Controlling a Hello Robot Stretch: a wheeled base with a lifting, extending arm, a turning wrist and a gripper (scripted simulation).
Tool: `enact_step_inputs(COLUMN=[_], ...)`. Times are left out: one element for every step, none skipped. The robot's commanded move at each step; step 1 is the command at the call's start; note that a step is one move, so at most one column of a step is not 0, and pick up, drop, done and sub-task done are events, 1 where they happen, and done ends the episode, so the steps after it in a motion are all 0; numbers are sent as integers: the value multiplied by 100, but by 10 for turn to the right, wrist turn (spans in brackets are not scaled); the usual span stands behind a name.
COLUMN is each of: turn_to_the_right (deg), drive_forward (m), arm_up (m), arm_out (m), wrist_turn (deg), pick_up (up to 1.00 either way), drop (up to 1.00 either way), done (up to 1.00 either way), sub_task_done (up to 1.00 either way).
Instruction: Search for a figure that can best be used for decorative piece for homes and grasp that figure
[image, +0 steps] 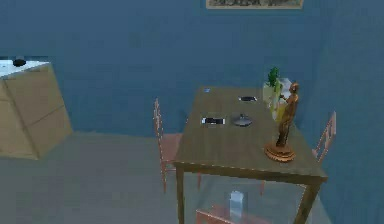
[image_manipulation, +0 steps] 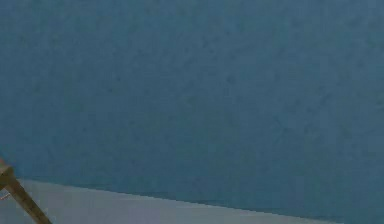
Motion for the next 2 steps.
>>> enact_step_inputs(turn_to_the_right=[-450, -150], drive_forward=[0, 0], arm_up=[0, 0], arm_out=[0, 0], wrist_turn=[0, 0], pick_up=[0, 0], drop=[0, 0], done=[0, 0], sub_task_done=[0, 0])
